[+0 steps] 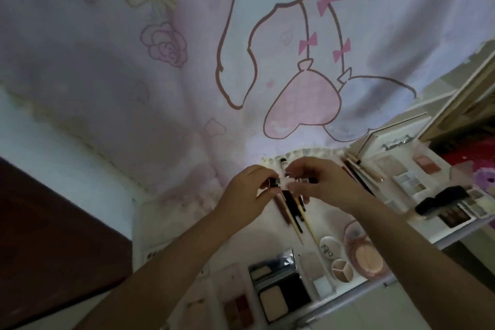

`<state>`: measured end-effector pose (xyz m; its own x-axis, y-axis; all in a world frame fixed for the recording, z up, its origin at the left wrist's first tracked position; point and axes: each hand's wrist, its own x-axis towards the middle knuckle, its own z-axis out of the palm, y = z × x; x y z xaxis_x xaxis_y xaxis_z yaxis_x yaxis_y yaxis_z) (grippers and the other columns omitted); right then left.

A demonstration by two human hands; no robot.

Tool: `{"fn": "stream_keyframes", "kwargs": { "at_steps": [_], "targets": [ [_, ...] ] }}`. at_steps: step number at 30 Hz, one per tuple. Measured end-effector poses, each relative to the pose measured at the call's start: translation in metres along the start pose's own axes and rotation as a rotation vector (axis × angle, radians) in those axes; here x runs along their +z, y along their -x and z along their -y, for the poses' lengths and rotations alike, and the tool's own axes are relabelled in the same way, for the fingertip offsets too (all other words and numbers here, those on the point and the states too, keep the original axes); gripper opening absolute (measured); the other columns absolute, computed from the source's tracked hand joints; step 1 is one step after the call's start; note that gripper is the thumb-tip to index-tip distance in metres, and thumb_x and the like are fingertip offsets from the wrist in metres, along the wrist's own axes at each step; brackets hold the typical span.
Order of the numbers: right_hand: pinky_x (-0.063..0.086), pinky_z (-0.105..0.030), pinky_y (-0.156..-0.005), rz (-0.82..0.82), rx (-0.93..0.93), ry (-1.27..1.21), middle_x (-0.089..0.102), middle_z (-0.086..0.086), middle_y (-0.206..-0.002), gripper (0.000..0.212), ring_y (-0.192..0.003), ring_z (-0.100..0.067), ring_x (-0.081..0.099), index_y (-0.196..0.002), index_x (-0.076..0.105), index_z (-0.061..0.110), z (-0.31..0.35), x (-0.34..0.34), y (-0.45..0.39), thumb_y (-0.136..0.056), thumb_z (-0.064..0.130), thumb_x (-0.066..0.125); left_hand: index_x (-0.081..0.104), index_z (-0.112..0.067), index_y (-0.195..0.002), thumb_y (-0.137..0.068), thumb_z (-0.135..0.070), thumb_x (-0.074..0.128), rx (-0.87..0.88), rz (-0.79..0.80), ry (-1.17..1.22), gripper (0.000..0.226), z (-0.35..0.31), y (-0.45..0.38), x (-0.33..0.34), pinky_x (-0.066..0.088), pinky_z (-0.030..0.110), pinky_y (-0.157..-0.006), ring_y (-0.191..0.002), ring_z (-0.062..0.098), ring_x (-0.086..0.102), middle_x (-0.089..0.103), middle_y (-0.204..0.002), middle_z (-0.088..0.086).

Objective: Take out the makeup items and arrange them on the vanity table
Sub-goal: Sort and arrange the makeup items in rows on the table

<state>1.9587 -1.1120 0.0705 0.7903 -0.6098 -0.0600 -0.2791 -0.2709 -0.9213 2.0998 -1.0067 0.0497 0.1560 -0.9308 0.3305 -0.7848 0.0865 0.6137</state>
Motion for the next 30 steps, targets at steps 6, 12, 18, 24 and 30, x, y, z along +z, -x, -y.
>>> {"fn": "stream_keyframes", "kwargs": {
  "at_steps": [6,12,18,24,30],
  "targets": [
    [0.038,-0.001,-0.058,0.131,-0.029,0.42,0.059,0.01,-0.076,0.008,-0.061,0.002,0.05,-0.085,0.065,0.015,-0.012,0.046,-0.019,-0.078,0.012,0.067,0.06,-0.009,-0.115,-0.088,-0.02,0.059,-0.284,0.018,-0.025,0.029,0.033,0.051,-0.006,0.038,0.008,-0.073,-0.084,0.006,0.051,0.061,-0.108,0.005],
    [0.039,-0.026,-0.078,0.438,-0.021,0.923,0.054,-0.012,-0.11,0.024,-0.099,-0.026,0.054,-0.109,0.055,0.007,-0.052,0.126,-0.02,-0.09,0.016,0.042,0.06,-0.008,-0.104,-0.093,-0.025,0.046,-0.564,0.244,-0.263,0.025,0.071,0.105,-0.019,0.039,0.027,-0.079,-0.097,0.021,0.054,0.058,-0.105,0.007],
    [0.047,-0.035,-0.083,0.627,-0.03,1.02,0.05,-0.018,-0.122,0.021,-0.104,-0.031,0.055,-0.109,0.05,0.004,-0.067,0.195,-0.012,-0.089,0.006,0.043,0.054,-0.008,-0.118,-0.096,-0.028,0.04,-0.7,0.444,-0.398,0.033,0.11,0.151,-0.016,0.04,0.029,-0.093,-0.113,0.022,0.05,0.053,-0.124,0.01],
    [0.049,-0.038,-0.084,0.638,-0.009,1.037,0.045,-0.02,-0.126,0.031,-0.107,-0.033,0.054,-0.119,0.047,0.003,-0.07,0.227,-0.021,-0.088,0.001,0.041,0.047,-0.012,-0.126,-0.095,-0.028,0.04,-0.734,0.49,-0.467,0.035,0.139,0.175,-0.013,0.039,0.032,-0.092,-0.121,0.022,0.041,0.045,-0.131,0.01],
    [0.05,-0.037,-0.086,0.605,0.059,1.02,0.046,-0.017,-0.128,0.031,-0.111,-0.03,0.054,-0.119,0.046,0.004,-0.076,0.234,-0.03,-0.089,0.001,0.039,0.042,-0.007,-0.128,-0.096,-0.028,0.036,-0.792,0.35,-0.469,0.038,0.17,0.207,-0.02,0.04,0.029,-0.092,-0.121,0.017,0.04,0.044,-0.132,0.009]
  ]
}}
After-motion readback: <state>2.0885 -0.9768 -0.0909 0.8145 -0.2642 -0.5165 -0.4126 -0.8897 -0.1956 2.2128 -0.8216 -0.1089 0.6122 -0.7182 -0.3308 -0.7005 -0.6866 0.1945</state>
